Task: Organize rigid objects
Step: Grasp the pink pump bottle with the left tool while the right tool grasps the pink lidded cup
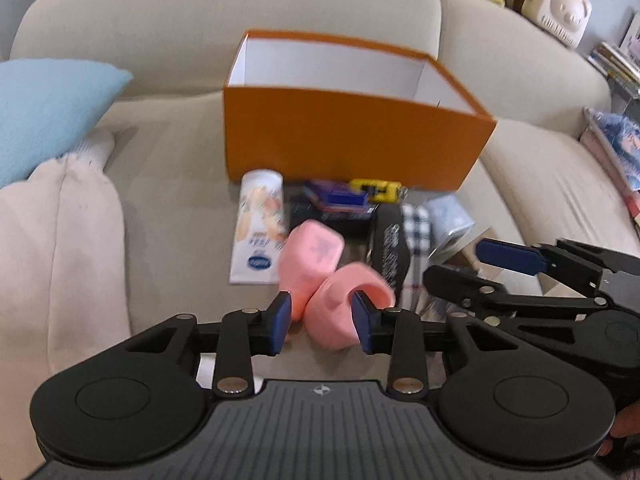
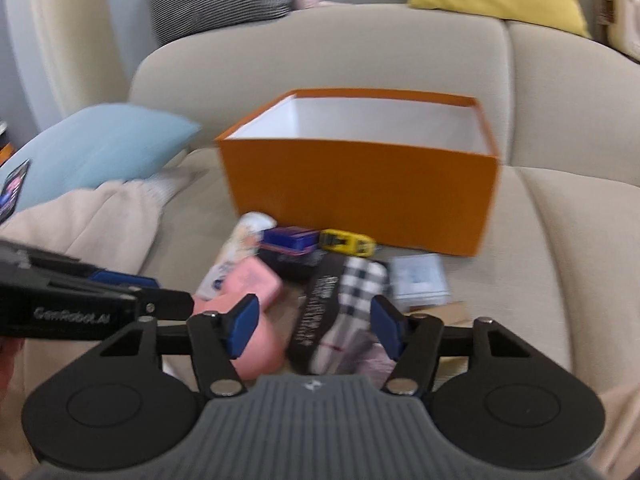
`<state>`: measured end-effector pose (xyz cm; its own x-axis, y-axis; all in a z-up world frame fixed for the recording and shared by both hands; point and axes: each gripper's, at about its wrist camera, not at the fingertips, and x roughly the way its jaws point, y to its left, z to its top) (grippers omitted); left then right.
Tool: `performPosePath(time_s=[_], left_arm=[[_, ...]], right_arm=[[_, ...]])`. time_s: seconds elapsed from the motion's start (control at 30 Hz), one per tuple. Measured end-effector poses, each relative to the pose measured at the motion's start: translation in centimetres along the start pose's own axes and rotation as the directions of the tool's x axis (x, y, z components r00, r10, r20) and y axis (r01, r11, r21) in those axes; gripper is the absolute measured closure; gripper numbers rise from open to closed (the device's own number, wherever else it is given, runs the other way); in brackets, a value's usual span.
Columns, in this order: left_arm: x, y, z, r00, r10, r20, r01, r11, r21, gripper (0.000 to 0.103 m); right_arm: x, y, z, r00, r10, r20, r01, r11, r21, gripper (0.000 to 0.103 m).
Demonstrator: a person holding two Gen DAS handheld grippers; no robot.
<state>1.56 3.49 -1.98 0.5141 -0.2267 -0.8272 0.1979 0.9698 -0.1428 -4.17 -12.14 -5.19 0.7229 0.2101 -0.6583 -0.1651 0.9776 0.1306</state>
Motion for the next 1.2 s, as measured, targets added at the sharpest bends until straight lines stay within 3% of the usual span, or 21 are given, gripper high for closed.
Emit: performPosePath(time_s=[0.2,0.27,0.37,0.47,0.57,0.73,0.87,1.1,1.17,1.2], left_arm=[[0.6,1.8,-0.4,0.999,0.030,-0.043,-0.033,0.997,-0.065,0.072],[0.9,2.5,-0.5,0.998,0.033,-0.053,-0.037,0.995,-0.090,0.072],[1.3,2.5,-0.4,0.997,0.038,-0.069,-0.043,0.996,-0.083,0.072],[2.0,3.0,-0.5,0.995,0.029,-0.092,-0.038,0.994,-0.101,0.072],[2.7,4.0,-0.6,0.993,0.008,-0.116,-0.029,0.984,-0.175,0.072],[4.0,4.9,-0.6,0.990,0.013,-0.143,-0.046,0.972,-0.229,0.072],[4.9,4.3,-0.7,0.987,0.034,-0.160,-0.062,0.982,-0.178,0.066],[6.1,2.8,-0.3,0.984,0.039,-0.175,-0.048,0.998,-0.050,0.057],[6.8,2.1,-0.4,0.979,0.051,-0.198,-0.053,0.999,-0.002,0.052],[7.1,1.7,-0.5,0.976,0.070,-0.206,-0.067,0.998,0.020,0.052]], right_arm=[[1.7,2.5,-0.2,0.994,0.092,-0.056,-0.096,0.992,-0.087,0.046],[2.5,3.0,-0.1,0.991,0.105,-0.081,-0.113,0.988,-0.106,0.036],[3.8,3.8,-0.1,0.987,0.110,-0.114,-0.126,0.982,-0.141,0.029],[4.9,4.2,0.0,0.986,0.093,-0.137,-0.117,0.976,-0.182,0.029],[5.7,4.5,0.1,0.986,0.082,-0.147,-0.111,0.973,-0.201,0.030],[6.6,4.6,0.0,0.984,0.088,-0.154,-0.120,0.969,-0.215,0.048],[5.9,4.5,0.1,0.989,0.066,-0.130,-0.096,0.966,-0.238,0.049],[4.9,2.1,0.9,0.993,0.059,-0.103,-0.074,0.987,-0.145,0.049],[4.6,1.7,1.0,0.996,0.034,-0.083,-0.046,0.989,-0.143,0.077],[4.5,1.7,1.1,0.997,0.014,-0.069,-0.025,0.988,-0.155,0.077]])
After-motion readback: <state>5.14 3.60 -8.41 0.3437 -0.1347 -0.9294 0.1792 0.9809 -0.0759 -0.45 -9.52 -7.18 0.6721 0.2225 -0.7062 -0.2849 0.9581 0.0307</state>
